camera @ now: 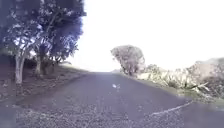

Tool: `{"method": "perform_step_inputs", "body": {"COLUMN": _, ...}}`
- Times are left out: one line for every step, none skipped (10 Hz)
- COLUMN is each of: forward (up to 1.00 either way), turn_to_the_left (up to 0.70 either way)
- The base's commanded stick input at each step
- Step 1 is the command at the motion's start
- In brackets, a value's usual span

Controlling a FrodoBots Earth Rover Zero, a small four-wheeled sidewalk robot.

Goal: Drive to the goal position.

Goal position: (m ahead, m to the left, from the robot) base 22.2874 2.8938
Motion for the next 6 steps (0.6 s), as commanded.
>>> {"method": "perform_step_inputs", "body": {"forward": 1.00, "turn_to_the_left": 0.00}}
{"method": "perform_step_inputs", "body": {"forward": 1.00, "turn_to_the_left": 0.00}}
{"method": "perform_step_inputs", "body": {"forward": 1.00, "turn_to_the_left": 0.00}}
{"method": "perform_step_inputs", "body": {"forward": 1.00, "turn_to_the_left": 0.00}}
{"method": "perform_step_inputs", "body": {"forward": 1.00, "turn_to_the_left": 0.00}}
{"method": "perform_step_inputs", "body": {"forward": 1.00, "turn_to_the_left": 0.00}}
